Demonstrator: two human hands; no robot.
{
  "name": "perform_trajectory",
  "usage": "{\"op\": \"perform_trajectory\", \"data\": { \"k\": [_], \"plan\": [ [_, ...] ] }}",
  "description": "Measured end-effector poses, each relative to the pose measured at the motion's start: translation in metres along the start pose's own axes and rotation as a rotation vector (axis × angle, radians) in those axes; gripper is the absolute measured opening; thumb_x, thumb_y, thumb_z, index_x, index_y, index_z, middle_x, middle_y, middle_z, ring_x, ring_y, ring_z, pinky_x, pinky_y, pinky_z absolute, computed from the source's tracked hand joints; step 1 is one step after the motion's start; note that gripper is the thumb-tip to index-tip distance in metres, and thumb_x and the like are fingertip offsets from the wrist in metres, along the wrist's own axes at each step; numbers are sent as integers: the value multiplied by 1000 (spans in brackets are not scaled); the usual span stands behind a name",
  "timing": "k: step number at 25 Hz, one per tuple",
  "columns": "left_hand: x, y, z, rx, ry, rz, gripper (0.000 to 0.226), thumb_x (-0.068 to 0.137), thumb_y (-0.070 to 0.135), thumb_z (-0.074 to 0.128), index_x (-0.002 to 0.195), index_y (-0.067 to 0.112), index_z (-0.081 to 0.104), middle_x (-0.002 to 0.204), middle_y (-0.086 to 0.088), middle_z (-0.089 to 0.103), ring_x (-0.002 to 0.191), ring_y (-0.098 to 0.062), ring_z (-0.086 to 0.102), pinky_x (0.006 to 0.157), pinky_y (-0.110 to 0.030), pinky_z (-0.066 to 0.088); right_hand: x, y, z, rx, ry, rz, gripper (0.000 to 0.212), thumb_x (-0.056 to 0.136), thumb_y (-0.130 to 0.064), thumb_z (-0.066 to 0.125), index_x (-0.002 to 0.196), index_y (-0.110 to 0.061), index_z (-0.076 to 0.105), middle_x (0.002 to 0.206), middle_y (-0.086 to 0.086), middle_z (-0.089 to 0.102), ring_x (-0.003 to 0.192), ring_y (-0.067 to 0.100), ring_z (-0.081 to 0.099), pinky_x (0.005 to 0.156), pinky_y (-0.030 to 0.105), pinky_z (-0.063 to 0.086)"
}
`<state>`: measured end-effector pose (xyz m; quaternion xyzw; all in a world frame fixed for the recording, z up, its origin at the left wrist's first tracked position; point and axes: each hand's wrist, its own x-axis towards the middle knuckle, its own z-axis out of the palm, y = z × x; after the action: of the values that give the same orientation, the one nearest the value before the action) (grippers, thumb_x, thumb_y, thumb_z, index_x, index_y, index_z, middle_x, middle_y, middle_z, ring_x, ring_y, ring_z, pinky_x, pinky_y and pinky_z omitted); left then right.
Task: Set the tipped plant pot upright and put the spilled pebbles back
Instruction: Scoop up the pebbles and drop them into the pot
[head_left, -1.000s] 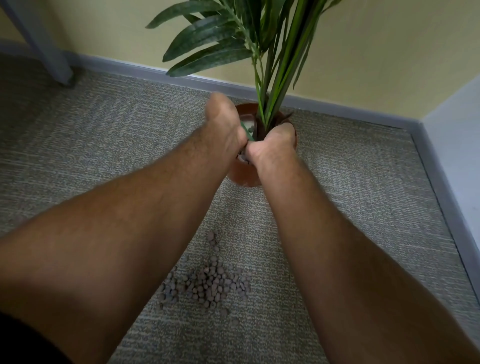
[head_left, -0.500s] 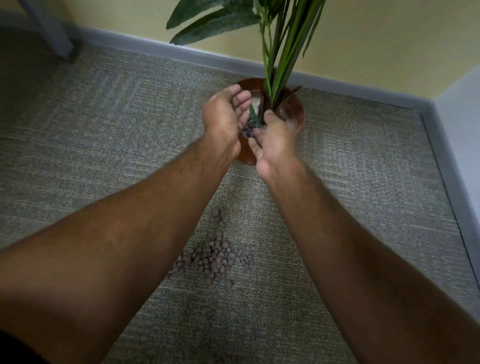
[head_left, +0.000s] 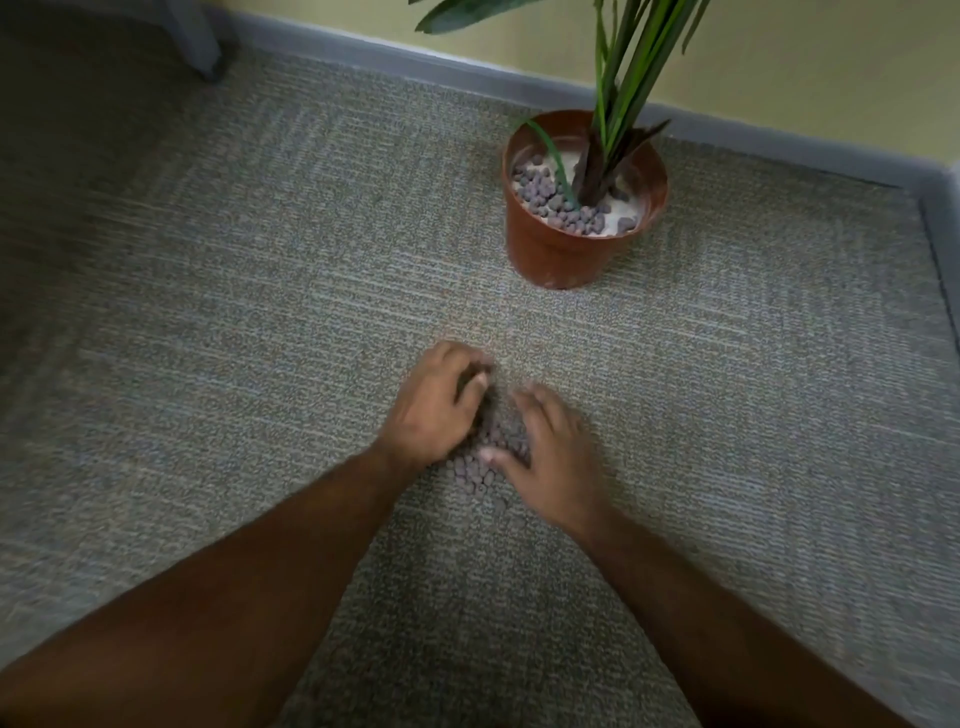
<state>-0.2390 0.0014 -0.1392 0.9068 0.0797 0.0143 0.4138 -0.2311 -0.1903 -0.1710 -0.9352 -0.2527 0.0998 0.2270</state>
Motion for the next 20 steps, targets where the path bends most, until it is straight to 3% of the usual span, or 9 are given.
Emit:
{"op": "perform_trajectory", "data": {
  "k": [2,4,7,12,17,20],
  "plan": [
    [-36,-35,4,281,-45,11,55,99,55,49,147,27,47,155,-1,42,145,-18,34,120,-55,27,-23,3,15,-120,-83,-33,102,82,-89,37,158,-21,30,167,10,19,154,28,16,124,49,17],
    [-66,-52,3,412,-30,-48,78,93,74,43,158,31,30,169,-2,18,156,-22,14,125,-59,10,-33,-1,25,-177,-118,-53,114,75,-96,31,162,-23,20,170,11,6,157,28,5,126,48,5],
    [-89,-57,11,433,-76,-105,97,86,87,36,163,31,14,172,-4,0,158,-23,-5,125,-59,-4,-34,-9,30,-213,-121,-53,118,72,-97,28,162,-21,17,170,14,5,157,30,2,126,52,7],
    [-87,-56,19,451,-216,25,99,89,85,31,164,25,4,172,-2,-9,158,-19,-13,127,-54,1,-28,-9,33,-232,-121,-105,97,88,-78,41,162,-22,15,170,10,8,158,25,0,126,51,9],
    [-77,-56,28,367,-239,147,83,100,69,34,163,18,15,172,-2,8,158,-14,-3,128,-46,14,-23,-8,38,-151,-99,-158,78,97,-55,48,161,-19,22,170,4,16,157,17,3,128,42,6],
    [-71,-53,34,364,-194,165,74,104,62,32,162,16,24,170,-3,18,158,-14,5,127,-43,18,-22,-9,40,-124,-68,-129,70,98,-43,48,158,-13,28,167,5,24,156,18,11,127,43,13]
  ]
}}
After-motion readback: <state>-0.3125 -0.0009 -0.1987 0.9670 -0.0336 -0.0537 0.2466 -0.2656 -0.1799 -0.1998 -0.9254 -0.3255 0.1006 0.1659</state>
